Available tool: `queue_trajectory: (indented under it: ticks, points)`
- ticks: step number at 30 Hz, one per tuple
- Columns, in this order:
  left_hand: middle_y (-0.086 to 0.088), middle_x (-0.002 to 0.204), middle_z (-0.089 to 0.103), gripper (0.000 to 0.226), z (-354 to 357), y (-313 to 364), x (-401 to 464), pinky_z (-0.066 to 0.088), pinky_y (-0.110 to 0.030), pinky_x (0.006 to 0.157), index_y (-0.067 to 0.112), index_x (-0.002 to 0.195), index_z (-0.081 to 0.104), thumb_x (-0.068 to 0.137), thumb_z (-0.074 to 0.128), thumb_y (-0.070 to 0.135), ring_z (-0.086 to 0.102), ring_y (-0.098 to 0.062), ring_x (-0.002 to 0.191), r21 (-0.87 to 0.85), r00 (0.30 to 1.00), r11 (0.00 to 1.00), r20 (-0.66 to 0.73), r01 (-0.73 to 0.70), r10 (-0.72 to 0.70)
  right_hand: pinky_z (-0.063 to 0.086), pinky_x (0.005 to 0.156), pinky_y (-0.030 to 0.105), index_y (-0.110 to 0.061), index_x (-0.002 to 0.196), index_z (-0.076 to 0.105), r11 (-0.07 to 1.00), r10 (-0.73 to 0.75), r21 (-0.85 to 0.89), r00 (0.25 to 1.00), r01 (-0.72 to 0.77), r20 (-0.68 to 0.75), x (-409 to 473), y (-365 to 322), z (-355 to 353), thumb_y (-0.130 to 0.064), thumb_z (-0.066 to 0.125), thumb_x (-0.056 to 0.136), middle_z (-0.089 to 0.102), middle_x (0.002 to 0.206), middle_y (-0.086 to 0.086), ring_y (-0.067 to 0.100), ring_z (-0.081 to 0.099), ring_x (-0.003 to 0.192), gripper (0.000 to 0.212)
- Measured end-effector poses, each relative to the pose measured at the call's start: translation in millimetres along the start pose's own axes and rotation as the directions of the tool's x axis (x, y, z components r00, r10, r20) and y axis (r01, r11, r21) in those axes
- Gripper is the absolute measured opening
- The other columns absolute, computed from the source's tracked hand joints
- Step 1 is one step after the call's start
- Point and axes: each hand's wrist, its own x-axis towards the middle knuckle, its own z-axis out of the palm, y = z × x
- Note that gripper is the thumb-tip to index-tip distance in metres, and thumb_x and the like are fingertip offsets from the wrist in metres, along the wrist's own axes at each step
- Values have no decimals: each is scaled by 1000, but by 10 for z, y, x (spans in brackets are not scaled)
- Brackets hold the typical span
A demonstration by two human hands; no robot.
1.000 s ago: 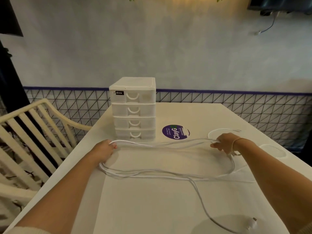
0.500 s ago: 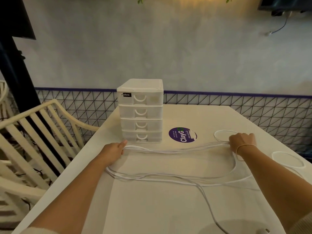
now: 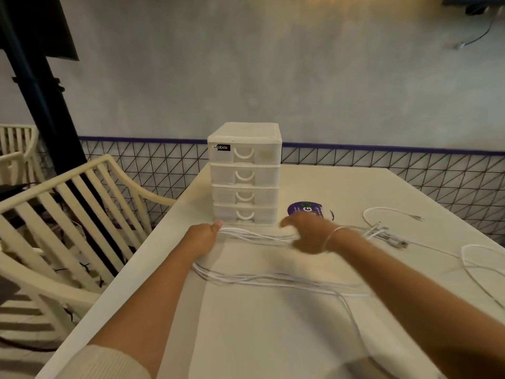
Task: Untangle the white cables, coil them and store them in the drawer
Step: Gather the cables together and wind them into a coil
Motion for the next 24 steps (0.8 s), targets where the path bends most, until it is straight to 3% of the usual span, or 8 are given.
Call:
queue_trajectory:
  ticks: [2,4,9,12,14,17,21,24]
  points:
    - [-23,116,60,62,-1,-1,-21,38,-32,89,-4,111,59,103,16,40,53,-33,111,-29,1000,1000,-12,10,-10,34,105,30,-16,140,39,961,-188,216,981,173,50,-54,-629,151,-43,62,85,42,139,8,24,43,127,65]
    - [-22,116,61,60,-13,-15,-41,39,-32,88,-4,111,60,103,19,40,54,-33,110,-91,999,996,-31,18,-21,37,101,37,-14,136,43,970,-208,141,976,198,60,-44,-1099,347,-56,55,84,45,132,10,28,44,121,68]
    - [-15,100,60,48,-56,-113,-57,39,-30,78,9,94,57,101,26,44,53,-25,89,-379,994,919,17,106,-108,39,92,37,-2,120,50,973,-97,195,987,121,-130,129,-1577,568,-17,40,95,53,119,19,33,48,111,31]
    - [-9,88,57,45,-83,-163,-42,39,-30,77,9,93,56,101,28,44,54,-25,88,-535,987,830,81,160,-138,41,93,38,-2,122,46,944,-6,325,988,57,-155,167,-1683,594,-13,42,92,54,119,19,32,49,111,32]
    - [-5,72,52,45,-99,-173,-55,37,-29,69,12,77,52,101,29,42,50,-21,71,-615,984,768,119,178,-132,42,91,38,-4,122,44,905,89,425,983,-12,-162,195,-1758,583,-16,44,93,56,118,17,32,51,111,32]
    - [-3,67,46,46,-124,-176,-72,35,-29,66,15,68,47,101,29,41,42,-18,62,-619,983,764,142,183,-121,41,92,37,-3,121,45,909,172,406,971,-91,-168,266,-1847,604,-9,36,96,56,120,16,31,51,113,27]
    - [-14,100,61,52,-114,-161,-37,39,-32,86,0,109,59,102,27,41,56,-28,97,-519,984,837,125,174,-127,39,92,35,-2,120,47,945,191,300,964,-130,-187,289,-1888,645,-6,31,96,54,122,18,31,48,114,29]
    - [-23,123,57,57,-80,-164,-16,39,-33,92,-4,120,55,102,26,42,53,-34,114,-454,983,871,88,186,-164,39,95,35,0,122,48,963,163,241,973,-121,-164,276,-1896,643,-6,32,97,50,124,19,32,47,115,31]
